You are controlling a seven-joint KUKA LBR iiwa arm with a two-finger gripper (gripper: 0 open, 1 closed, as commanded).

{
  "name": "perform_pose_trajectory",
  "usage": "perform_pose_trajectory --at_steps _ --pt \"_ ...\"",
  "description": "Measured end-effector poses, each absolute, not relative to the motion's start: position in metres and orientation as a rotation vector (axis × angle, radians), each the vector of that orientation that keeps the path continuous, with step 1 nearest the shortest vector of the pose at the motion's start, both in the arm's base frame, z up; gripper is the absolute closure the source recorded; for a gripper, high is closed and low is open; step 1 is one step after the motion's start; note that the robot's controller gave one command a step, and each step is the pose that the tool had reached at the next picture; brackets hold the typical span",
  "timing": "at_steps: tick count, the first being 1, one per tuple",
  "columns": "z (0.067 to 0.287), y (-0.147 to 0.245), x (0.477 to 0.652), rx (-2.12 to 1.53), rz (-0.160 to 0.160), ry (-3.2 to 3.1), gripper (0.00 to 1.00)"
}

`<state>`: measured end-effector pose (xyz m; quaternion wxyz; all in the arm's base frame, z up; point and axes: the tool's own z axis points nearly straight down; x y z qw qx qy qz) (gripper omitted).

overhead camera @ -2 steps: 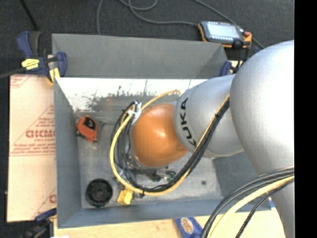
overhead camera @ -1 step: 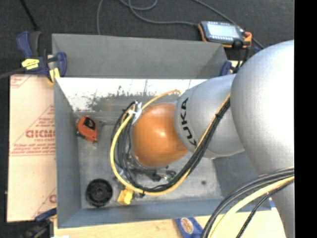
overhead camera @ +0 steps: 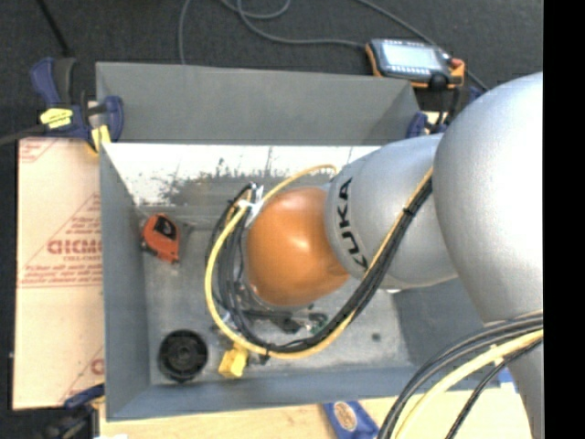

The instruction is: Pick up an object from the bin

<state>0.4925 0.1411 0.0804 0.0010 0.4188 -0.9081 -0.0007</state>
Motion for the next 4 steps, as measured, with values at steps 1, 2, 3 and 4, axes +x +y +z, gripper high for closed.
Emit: perform_pose_trajectory --at_steps 1,2,3,4 --pt "0.096 0.141 0.493 1.313 -0.002 -2.851 1.00" --pt "0.110 0.141 0.494 1.314 0.000 -2.857 1.00" --pt "0.112 0.141 0.495 1.315 0.001 -2.861 1.00" --pt "0.114 0.141 0.494 1.312 0.000 -2.857 1.00"
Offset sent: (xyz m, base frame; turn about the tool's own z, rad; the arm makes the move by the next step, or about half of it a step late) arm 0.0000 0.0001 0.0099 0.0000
